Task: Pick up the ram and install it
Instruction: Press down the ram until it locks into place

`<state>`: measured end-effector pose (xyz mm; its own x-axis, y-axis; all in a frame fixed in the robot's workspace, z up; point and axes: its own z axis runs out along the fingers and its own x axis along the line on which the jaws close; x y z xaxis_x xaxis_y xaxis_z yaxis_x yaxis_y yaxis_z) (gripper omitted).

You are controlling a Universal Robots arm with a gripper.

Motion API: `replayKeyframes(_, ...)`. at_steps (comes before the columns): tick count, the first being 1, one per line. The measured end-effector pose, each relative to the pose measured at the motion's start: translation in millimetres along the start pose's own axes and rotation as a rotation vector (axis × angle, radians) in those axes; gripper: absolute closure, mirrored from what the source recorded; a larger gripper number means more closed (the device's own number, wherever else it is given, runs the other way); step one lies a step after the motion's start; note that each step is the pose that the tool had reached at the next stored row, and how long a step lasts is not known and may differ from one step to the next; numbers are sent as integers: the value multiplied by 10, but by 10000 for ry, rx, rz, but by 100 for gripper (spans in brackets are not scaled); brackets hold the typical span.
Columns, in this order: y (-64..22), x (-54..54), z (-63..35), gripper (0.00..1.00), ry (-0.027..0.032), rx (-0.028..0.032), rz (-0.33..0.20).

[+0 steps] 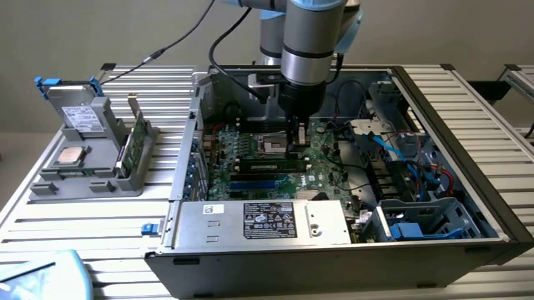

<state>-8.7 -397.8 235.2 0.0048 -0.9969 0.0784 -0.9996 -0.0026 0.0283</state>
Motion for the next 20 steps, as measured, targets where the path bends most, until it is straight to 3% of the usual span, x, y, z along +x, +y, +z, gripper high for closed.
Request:
replayKeyframes(11,-3,-23,118,89,-1,-14,141)
replayKeyframes(14,-1,-22,74,89,-28,-6,142)
replayKeyframes(17,26,-14,6,89,-12,-12,141)
replayKeyframes(20,112,-15,9,89,-12,-13,149)
